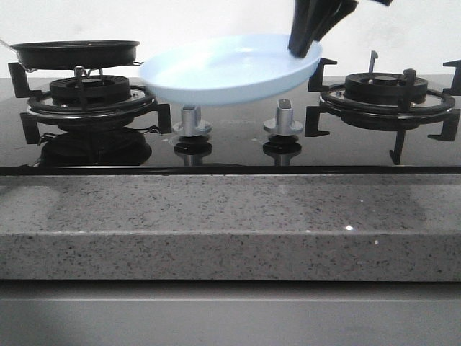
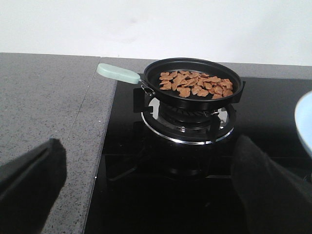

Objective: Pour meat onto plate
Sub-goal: 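Lift the light blue plate with the right gripper and tilt it toward the pan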

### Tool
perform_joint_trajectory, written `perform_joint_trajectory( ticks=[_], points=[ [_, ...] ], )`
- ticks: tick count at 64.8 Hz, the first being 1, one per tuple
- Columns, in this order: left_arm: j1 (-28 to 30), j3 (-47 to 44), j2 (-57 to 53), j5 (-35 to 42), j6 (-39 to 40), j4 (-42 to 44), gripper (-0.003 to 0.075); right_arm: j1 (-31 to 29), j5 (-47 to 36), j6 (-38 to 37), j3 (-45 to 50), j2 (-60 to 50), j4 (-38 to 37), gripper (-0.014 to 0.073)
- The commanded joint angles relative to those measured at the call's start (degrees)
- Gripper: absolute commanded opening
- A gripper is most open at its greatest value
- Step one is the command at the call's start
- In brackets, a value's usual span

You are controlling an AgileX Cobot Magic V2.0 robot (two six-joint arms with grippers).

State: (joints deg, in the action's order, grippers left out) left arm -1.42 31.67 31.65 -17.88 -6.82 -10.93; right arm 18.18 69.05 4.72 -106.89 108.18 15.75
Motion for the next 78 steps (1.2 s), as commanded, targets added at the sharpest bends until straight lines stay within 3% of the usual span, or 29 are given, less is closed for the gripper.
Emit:
perform_joint_trajectory(
  ticks=[1,16,36,49,60,78],
  points=[
    [-0.39,2.26,0.33,4.97,-0.03,-0.28,0.0671,1.04,-6.44,0.80,4.78,-7.14,2.11,-0.0069],
    [-0.39,2.26,0.33,4.97,-0.03,-0.28,0.0671,1.22,-17.07,0.80,19.20,-15.21,2.51,-0.0069],
    [-0.39,2.26,0.33,6.19,-0.03,-0.64,0.0671,1.22,-16.72,0.80,20.29,-15.58,2.51,-0.0069],
    [-0.39,3.03,2.07,5.03,0.08,-13.14,0.0671,1.22,-16.72,0.80,20.29,-15.58,2.51,-0.0069],
    [0.68,9.06,12.69,-0.02,1.59,-26.22,0.0671,1.22,-16.72,0.80,20.29,-15.58,2.51,-0.0069],
    [10.57,23.90,34.40,-14.40,0.78,-42.13,0.0671,1.22,-16.67,0.80,20.29,-15.58,2.51,-0.0069]
  ],
)
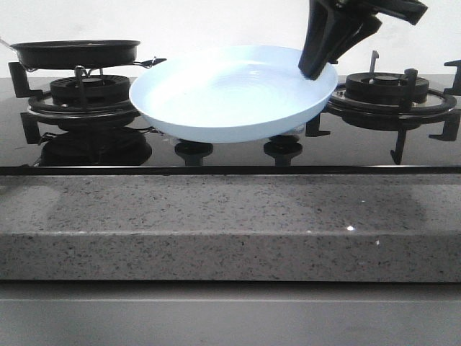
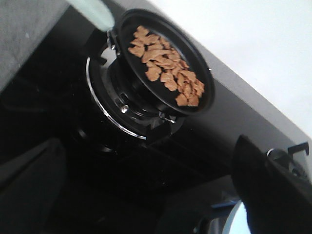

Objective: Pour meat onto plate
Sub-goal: 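Lift the light blue plate with the right gripper and tilt it toward the pan, then grasp the pale green pan handle with the left gripper and lift the pan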

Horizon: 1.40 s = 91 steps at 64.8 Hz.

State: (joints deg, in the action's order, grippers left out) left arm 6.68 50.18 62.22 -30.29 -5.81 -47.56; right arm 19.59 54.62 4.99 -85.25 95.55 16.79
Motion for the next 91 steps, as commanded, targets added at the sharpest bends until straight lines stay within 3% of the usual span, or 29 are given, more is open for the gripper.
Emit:
perform_joint_trajectory(
  ticks=[1,17,39,59,67,77,84,91],
  points=[
    [2.94,6.13,4.75,-2.68,-0.37,-6.03,0.0671,-0.19,-2.24,0.53,-1.35,-2.95,1.47,-0.0069],
    [7.76,18.21,18.34,-10.45,-1.55,-9.69,0.0671,-0.19,-2.24,0.53,-1.35,-2.95,1.47,-0.0069],
    [7.75,29.43,31.06,-10.22,-1.55,-10.21,0.0671,-0.19,-2.24,0.53,-1.35,-2.95,1.47,-0.0069],
    [7.75,32.20,35.48,-9.78,-1.55,-11.61,0.0660,-0.19,-2.11,0.53,-1.35,-2.95,1.47,-0.0069],
    [7.75,32.20,35.48,-9.67,-1.55,-11.64,0.0539,-0.19,-2.11,0.53,-1.35,-2.95,1.47,-0.0069],
    [7.75,32.20,35.48,-9.29,-1.55,-11.64,0.0240,-0.19,-2.11,0.53,-1.35,-2.95,1.47,-0.0069],
    [7.75,32.20,35.48,-8.63,-1.55,-11.64,0.0083,-0.19,-2.11,0.53,-1.35,-2.95,1.47,-0.0069],
    [7.75,32.20,35.48,-8.33,-1.55,-11.64,0.0001,-0.19,-2.11,0.53,-1.35,-2.95,1.47,-0.0069]
  ],
)
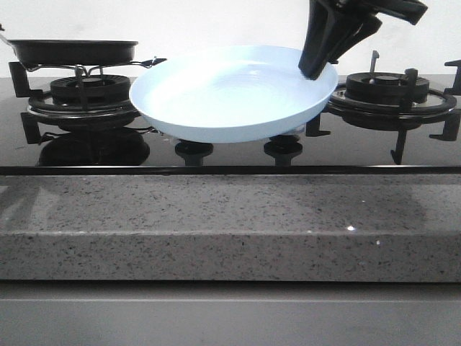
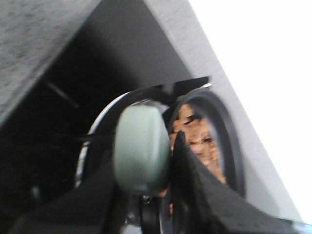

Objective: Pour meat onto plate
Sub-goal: 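Grasp the pale green pan handle with the left gripper and lift the pan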

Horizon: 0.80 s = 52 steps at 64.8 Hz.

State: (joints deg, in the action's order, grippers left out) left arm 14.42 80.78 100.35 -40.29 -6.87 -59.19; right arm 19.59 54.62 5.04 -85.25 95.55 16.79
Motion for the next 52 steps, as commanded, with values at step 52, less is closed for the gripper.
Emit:
perform_joint_trajectory(
  ticks=[52],
  points=[
    [5.90,1.60,-4.76,-11.02,-11.50,-23.69,-0.0020,-0.19,-2.11,0.48,-1.35,-2.95,1.47,-0.0069]
  ],
)
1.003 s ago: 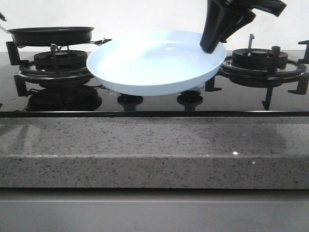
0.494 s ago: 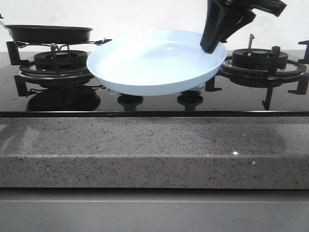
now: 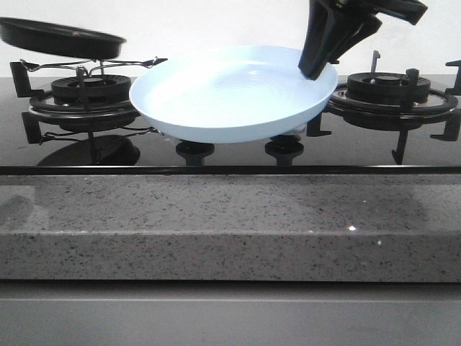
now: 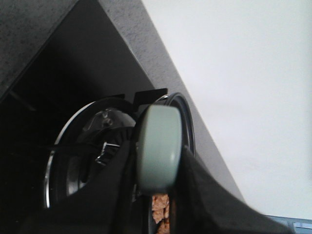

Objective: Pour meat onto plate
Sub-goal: 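Grasp the pale green pan handle with the left gripper and lift the pan, then tilt the pan over the held plate with the left gripper, pouring the meat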

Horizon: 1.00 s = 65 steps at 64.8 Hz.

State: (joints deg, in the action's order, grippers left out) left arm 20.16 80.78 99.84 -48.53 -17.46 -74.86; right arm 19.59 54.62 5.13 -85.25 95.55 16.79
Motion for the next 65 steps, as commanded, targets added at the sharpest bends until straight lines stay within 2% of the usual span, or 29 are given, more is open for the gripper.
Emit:
perform_joint_trajectory(
  ticks=[1,10,15,30,39,48,65],
  points=[
    [0.16,1.60,-4.48,-3.16,-1.44,-8.63,-0.0020,-0.19,-2.11,0.39,-1.35,-2.95,1.47,-0.0069],
    [0.16,1.60,-5.51,-9.18,-4.52,-13.79,-0.0020,-0.19,-2.11,0.39,-1.35,-2.95,1.47,-0.0069],
    [-0.82,1.60,-6.50,-11.81,-5.22,-13.64,-0.0020,-0.19,-2.11,0.39,-1.35,-2.95,1.47,-0.0069],
    [-7.13,-0.38,-10.83,-12.36,-10.56,-10.74,-0.0020,-0.19,-2.11,0.39,-1.35,-2.95,1.47,-0.0069],
    [-12.56,-1.23,-12.94,-10.90,-11.27,-8.02,-0.0020,-0.19,-2.11,0.39,-1.35,-2.95,1.47,-0.0069],
    [-17.44,-1.23,-14.89,-9.96,-18.66,-7.39,-0.0020,-0.19,-2.11,0.39,-1.35,-2.95,1.47,-0.0069],
    [-22.64,-0.80,-20.21,-0.44,-20.00,2.73,-0.0020,-0.19,-2.04,0.39,-1.35,-2.95,1.47,-0.0069]
  ],
)
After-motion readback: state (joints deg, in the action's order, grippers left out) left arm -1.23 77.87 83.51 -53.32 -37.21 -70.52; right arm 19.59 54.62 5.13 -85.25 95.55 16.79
